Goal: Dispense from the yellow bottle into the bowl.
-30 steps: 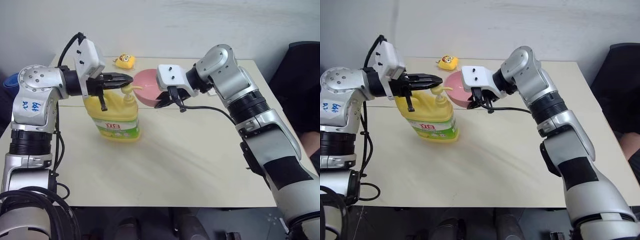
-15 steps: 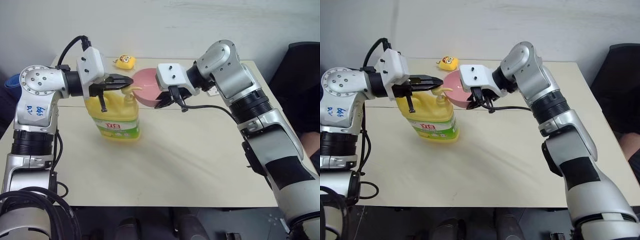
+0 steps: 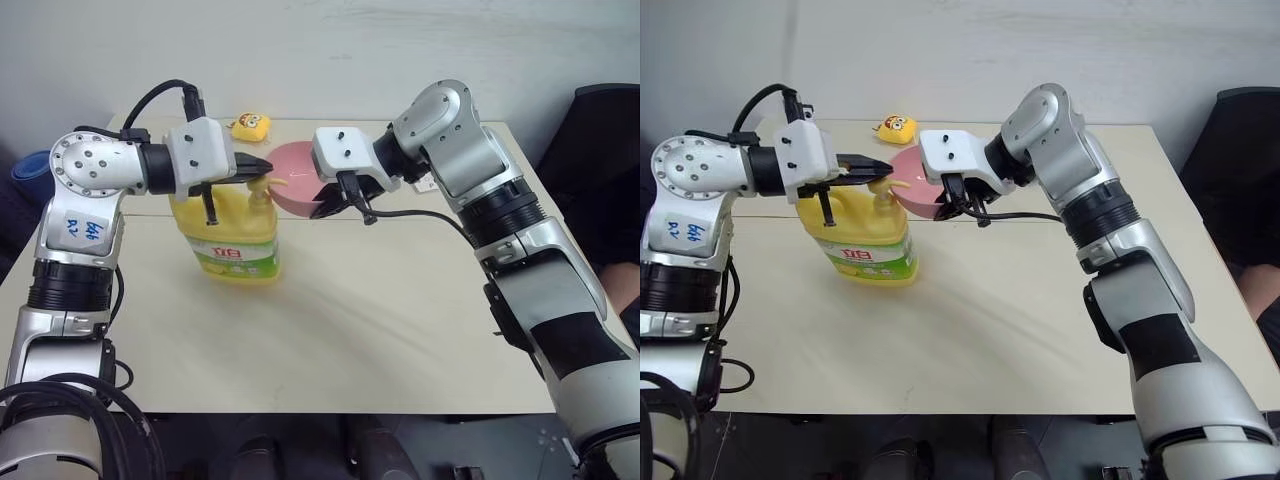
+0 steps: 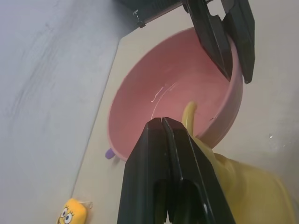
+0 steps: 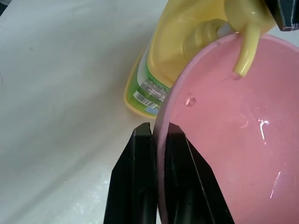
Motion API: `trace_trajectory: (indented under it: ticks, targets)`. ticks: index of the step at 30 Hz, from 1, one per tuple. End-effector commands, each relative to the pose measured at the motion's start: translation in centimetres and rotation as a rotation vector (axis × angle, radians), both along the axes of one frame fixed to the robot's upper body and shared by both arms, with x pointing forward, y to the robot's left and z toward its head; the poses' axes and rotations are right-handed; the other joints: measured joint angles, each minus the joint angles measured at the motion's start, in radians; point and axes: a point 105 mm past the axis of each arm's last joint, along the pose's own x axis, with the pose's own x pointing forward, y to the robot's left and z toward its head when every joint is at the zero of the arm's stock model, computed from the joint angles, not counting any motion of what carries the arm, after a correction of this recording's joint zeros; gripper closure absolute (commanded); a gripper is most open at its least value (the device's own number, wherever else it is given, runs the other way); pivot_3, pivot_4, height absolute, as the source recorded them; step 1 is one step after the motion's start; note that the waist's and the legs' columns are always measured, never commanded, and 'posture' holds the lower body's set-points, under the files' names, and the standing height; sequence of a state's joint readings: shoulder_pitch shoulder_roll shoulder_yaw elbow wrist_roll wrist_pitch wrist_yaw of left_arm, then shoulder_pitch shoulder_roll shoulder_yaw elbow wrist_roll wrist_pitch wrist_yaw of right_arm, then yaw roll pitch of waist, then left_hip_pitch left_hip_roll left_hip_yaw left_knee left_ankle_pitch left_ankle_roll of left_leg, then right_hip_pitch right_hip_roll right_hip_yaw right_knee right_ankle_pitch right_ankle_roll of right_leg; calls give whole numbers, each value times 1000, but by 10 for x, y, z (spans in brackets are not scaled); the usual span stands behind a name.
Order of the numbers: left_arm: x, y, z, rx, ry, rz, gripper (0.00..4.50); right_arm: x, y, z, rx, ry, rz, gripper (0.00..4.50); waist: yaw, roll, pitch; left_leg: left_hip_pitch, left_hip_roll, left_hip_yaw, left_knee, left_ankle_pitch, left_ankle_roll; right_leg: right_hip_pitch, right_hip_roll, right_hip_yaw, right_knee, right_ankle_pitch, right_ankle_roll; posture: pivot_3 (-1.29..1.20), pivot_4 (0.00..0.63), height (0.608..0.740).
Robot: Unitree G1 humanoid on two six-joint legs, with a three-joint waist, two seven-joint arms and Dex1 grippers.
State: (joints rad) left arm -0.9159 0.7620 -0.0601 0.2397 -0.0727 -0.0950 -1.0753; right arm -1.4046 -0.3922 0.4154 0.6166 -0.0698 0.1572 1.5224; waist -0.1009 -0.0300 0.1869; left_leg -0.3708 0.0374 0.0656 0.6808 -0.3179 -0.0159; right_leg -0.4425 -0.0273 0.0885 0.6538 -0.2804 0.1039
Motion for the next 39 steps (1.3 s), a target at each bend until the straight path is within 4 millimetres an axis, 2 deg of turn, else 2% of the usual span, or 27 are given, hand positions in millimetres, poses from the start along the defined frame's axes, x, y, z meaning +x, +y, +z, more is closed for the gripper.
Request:
trace_trajectory:
  ticks: [1, 5, 9, 10, 13, 16, 19, 23, 24, 25, 28, 30, 31, 34, 39]
  targets:
    - [13, 9, -73, 146, 245, 72, 4464, -12, 8, 30, 46, -78, 66, 4500, 0, 1, 0, 0, 0, 0, 0, 0, 0, 0, 0, 0, 0, 0, 0, 0, 150, 740]
    - [11, 5, -48, 3, 269, 58, 4464, -10, 8, 30, 53, -82, 58, 4500, 1, 1, 0, 0, 0, 0, 0, 0, 0, 0, 0, 0, 0, 0, 0, 0, 150, 740]
    - [-2, 0, -6, -193, 325, -8, 4464, -7, 6, 28, 60, -80, 46, 4500, -1, 1, 0, -1, 0, 0, 0, 0, 0, 0, 0, 0, 1, 0, 0, 0, 150, 740]
    - [-8, 2, 8, -234, 336, -23, 4290, -6, 5, 28, 68, -79, 38, 4500, -1, 1, 0, -1, 0, 0, 0, 0, 0, -1, 0, 0, 1, 0, 0, 0, 150, 740]
    - [-21, 11, 30, -287, 356, -34, 3647, -4, 2, 27, 85, -73, 21, 4500, -1, 1, 0, -4, 1, -1, 0, 0, 0, -3, 0, -1, 1, 0, 0, 0, 150, 740]
    - [-31, 25, 53, -345, 354, -14, 2721, -4, -4, 23, 98, -57, 11, 4500, -4, 1, 1, -6, 1, -2, -1, 0, 0, -5, 0, -1, 0, 0, 0, 0, 150, 740]
    - [-47, 37, 77, -427, 372, -17, 1824, -6, -14, 13, 96, -39, 1, 4500, -5, 0, 1, -9, 3, -3, -1, 0, -1, -7, -1, -2, -2, 0, 0, 0, 150, 740]
    - [-82, 52, 100, -506, 441, -47, 571, -3, -32, -15, 86, -46, -52, 4500, -5, 0, 2, -14, 2, -4, -1, -1, -1, -10, -2, -3, -3, 0, 0, 0, 150, 740]
    - [-90, 52, 101, -508, 473, -54, 262, -2, -35, -20, 85, -54, -64, 4500, -5, 0, 2, -15, 2, -4, 0, -1, -1, -12, -2, -3, -2, 0, 0, 0, 150, 740]
    - [-107, 50, 97, -468, 500, -87, 34, -1, -39, -27, 86, -65, -84, 4500, -6, -1, 2, -17, 2, -4, 0, 0, -1, -14, -2, -3, -1, 0, 0, 0, 150, 740]
    - [-141, 44, 84, -385, 581, -110, 34, -2, -49, -45, 83, -74, -115, 4500, -10, 0, 2, -20, 2, -2, 0, 0, -2, -19, -2, 0, 1, 0, 0, 0, 150, 740]
    - [-157, 42, 70, -344, 625, -84, 34, -7, -57, -63, 66, -74, -128, 4500, -9, -1, 2, -20, 3, -3, 1, 0, -2, -19, -2, -1, 1, 0, -1, 0, 150, 740]
    - [-166, 43, 56, -318, 656, -46, 34, -11, -61, -77, 66, -49, -145, 4500, -10, -1, 2, -20, 3, -3, 1, 1, -3, -19, 0, 0, 1, -1, -1, 0, 150, 740]
    - [-178, 49, 29, -311, 725, 58, 34, -17, -64, -101, 98, -8, -195, 4500, -9, -1, 2, -18, 3, -2, 1, 1, -3, -19, 1, 0, 3, -2, -3, 0, 150, 740]
    - [-188, 50, -1, -299, 740, 136, 34, -13, -68, -129, 117, -7, -308, 4500, -11, -3, 3, -14, -4, -2, 2, 2, -5, -19, 2, 1, 5, -3, -5, 0, 150, 740]
